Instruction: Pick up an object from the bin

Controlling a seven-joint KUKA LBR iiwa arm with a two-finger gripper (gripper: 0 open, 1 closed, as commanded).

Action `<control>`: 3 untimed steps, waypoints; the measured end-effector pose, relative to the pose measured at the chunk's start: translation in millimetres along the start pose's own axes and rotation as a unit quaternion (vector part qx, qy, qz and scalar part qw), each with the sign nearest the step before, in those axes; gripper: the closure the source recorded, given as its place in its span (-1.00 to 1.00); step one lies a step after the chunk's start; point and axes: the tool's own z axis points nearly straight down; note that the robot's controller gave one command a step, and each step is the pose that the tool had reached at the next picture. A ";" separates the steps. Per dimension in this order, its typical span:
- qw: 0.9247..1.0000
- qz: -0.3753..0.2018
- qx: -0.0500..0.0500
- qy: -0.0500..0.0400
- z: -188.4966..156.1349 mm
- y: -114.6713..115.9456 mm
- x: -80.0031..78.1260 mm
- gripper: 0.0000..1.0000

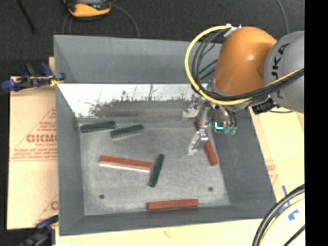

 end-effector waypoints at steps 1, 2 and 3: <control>1.000 0.000 0.000 -0.004 -4.7 -0.1 -1.4 -1.00; 1.000 0.007 0.000 -0.008 36.4 13.9 13.0 -1.00; 0.999 -0.036 0.001 -0.003 81.5 36.3 26.8 -1.00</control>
Offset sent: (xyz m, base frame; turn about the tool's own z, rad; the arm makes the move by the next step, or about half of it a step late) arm -0.0465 0.0439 -0.1234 0.0465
